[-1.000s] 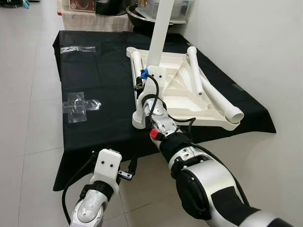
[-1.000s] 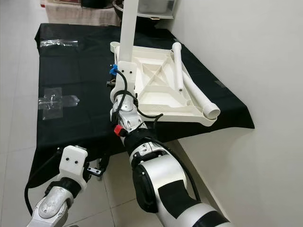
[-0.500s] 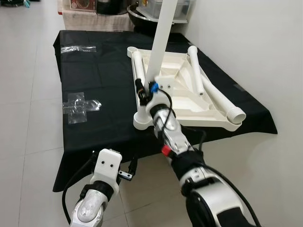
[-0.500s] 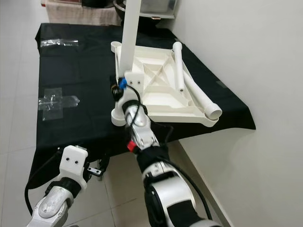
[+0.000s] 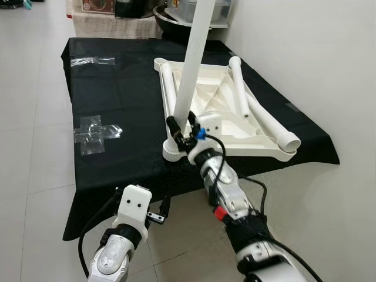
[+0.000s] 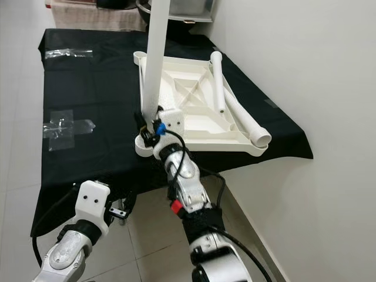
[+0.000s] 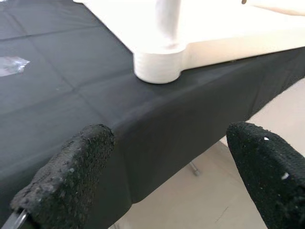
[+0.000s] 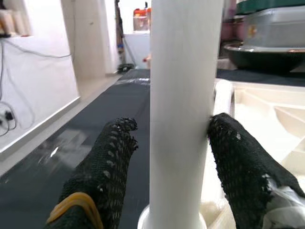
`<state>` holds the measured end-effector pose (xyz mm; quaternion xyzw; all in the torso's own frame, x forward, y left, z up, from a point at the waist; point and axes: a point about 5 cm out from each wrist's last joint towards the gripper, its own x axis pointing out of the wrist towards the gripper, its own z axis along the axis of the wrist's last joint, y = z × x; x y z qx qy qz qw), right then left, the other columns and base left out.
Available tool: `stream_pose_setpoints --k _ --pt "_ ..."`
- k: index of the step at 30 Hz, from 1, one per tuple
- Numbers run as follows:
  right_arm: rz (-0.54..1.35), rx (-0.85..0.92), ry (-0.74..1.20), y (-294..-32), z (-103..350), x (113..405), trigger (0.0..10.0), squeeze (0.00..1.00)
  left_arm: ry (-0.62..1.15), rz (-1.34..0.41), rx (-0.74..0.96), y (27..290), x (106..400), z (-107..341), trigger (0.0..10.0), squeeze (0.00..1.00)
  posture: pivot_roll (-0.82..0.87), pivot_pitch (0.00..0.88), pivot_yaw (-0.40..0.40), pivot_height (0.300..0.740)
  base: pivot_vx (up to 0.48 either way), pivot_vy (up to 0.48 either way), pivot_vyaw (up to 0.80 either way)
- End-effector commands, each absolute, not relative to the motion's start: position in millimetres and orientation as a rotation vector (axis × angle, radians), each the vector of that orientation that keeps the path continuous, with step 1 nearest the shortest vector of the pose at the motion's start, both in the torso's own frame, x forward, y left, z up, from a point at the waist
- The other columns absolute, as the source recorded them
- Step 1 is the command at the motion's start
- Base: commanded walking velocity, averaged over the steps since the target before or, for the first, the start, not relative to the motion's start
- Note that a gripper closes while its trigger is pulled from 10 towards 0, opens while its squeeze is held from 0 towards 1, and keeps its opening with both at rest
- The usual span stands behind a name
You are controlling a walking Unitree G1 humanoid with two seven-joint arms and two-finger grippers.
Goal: Building children table
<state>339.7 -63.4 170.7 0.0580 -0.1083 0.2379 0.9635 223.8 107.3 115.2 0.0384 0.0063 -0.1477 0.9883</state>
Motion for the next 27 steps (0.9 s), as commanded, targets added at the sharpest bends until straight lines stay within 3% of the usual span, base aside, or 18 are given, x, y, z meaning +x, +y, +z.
stream_pose_setpoints --k 1,3,9,14,18,27 --pt "0.501 0.114 -0.208 -67.4 168.8 335.8 10.0 0.0 0.013 -0.305 0.074 105.4 223.9 113.0 10.0 0.0 0.1 0.041 -0.161 0.74 0.0 0.0 0.0" --pt "0.505 0.098 -0.199 -72.2 164.6 331.0 10.0 0.0 0.011 -0.305 0.076 105.7 224.9 112.7 10.0 0.0 0.1 0.042 -0.162 0.74 0.0 0.0 0.0" --pt "0.255 0.006 -0.163 -110.8 149.7 327.6 10.0 0.0 0.006 -0.281 0.079 109.4 228.5 112.7 10.0 0.0 0.1 0.039 -0.154 0.74 0.0 0.0 0.0" --pt "0.157 -0.047 -0.106 -126.5 136.0 321.6 10.0 0.0 0.003 -0.287 0.094 109.5 230.0 112.2 10.0 0.0 0.1 0.042 -0.152 0.74 0.0 0.0 0.0" --pt "0.085 -0.101 -0.037 -138.8 114.8 307.5 10.0 0.0 0.0 -0.29 0.113 110.3 231.0 111.3 10.0 0.0 0.1 0.045 -0.147 0.74 0.0 -0.449 0.0" --pt "0.082 -0.084 -0.003 -136.4 109.9 309.1 10.0 0.0 0.013 -0.29 0.119 111.3 232.4 109.4 10.0 0.0 0.1 0.048 -0.146 0.74 0.0 -0.475 0.0"
